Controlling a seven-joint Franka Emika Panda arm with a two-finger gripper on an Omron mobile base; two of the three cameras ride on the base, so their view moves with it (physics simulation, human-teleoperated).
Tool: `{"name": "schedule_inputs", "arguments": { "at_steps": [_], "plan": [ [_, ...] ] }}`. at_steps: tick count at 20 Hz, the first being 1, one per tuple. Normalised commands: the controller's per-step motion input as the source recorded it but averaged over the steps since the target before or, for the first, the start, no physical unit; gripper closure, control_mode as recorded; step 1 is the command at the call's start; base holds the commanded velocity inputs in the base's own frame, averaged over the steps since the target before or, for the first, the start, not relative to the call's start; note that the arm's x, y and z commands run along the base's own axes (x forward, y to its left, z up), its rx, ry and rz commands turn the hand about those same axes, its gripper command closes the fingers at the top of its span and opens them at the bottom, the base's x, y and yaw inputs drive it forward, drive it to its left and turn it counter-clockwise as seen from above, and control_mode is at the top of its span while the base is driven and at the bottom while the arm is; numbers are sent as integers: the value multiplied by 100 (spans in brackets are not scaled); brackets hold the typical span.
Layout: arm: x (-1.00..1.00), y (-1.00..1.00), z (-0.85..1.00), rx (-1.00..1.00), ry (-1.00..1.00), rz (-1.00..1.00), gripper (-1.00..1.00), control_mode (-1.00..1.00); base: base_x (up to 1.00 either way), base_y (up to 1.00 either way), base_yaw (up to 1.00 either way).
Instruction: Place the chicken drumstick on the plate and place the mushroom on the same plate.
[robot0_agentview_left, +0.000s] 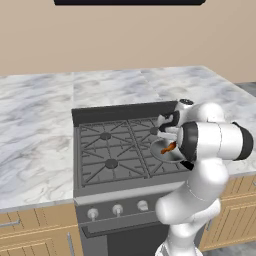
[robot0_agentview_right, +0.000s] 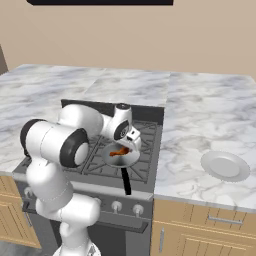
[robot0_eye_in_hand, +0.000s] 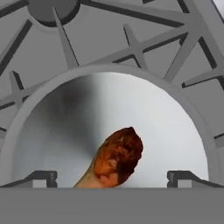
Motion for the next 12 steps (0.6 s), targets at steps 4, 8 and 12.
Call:
{"name": "schedule_inputs", "arguments": {
  "at_steps": [4, 8, 12],
  "plan": [
    [13, 0, -32, 0, 0, 0, -100, -100, 0, 0, 0],
    [11, 0, -22, 0, 0, 0, -100, -100, 0, 0, 0],
    [8, 0, -15, 0, 0, 0, -100, -100, 0, 0, 0]
  ]
}}
